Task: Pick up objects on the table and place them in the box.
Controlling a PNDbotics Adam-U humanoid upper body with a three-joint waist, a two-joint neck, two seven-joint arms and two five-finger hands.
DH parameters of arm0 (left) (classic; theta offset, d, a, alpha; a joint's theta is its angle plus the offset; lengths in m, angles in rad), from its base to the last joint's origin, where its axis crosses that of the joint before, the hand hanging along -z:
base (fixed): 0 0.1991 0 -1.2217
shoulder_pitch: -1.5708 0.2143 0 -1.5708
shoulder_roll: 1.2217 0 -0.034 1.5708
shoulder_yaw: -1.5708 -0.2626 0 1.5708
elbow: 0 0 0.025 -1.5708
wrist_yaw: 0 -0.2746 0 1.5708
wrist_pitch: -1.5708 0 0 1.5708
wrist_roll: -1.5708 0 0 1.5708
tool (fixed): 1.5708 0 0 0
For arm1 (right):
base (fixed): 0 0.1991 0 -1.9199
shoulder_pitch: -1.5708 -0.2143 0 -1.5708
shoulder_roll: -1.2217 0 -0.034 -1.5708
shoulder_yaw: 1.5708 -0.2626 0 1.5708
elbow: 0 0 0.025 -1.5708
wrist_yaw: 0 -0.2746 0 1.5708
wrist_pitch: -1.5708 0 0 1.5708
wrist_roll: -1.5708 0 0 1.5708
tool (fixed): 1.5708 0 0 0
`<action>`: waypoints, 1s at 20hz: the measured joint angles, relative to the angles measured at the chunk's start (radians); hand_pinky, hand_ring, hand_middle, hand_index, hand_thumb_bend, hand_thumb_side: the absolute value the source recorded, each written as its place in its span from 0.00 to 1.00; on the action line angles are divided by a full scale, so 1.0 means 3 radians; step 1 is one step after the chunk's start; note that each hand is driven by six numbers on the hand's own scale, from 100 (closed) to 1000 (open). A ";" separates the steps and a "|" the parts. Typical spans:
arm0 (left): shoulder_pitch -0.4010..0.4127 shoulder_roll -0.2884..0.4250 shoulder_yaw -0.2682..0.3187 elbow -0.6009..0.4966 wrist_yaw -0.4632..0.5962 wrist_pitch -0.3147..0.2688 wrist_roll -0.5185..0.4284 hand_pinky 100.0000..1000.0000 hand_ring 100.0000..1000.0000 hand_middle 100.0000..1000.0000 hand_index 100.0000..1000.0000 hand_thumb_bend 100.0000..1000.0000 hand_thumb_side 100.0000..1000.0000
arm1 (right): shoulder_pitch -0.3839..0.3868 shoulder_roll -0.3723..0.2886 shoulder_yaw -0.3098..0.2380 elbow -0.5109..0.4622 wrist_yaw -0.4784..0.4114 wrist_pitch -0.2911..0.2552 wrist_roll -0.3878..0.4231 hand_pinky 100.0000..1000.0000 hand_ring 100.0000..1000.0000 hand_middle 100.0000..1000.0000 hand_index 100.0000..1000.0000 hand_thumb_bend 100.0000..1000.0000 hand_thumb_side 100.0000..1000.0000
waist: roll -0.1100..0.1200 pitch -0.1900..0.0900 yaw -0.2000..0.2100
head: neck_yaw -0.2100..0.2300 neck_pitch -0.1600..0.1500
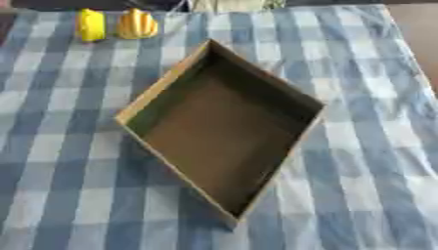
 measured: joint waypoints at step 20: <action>-0.0598 0.0710 -0.0178 0.0203 0.0002 0.0975 -0.0220 0.85 0.91 0.77 0.84 0.37 0.44 | 0.0001 -0.0001 0.0007 0.0000 0.0000 0.0011 0.0011 0.80 0.81 0.61 0.78 0.00 0.58 | 0.0058 -0.0051 -0.0035 | 0.0012 0.0039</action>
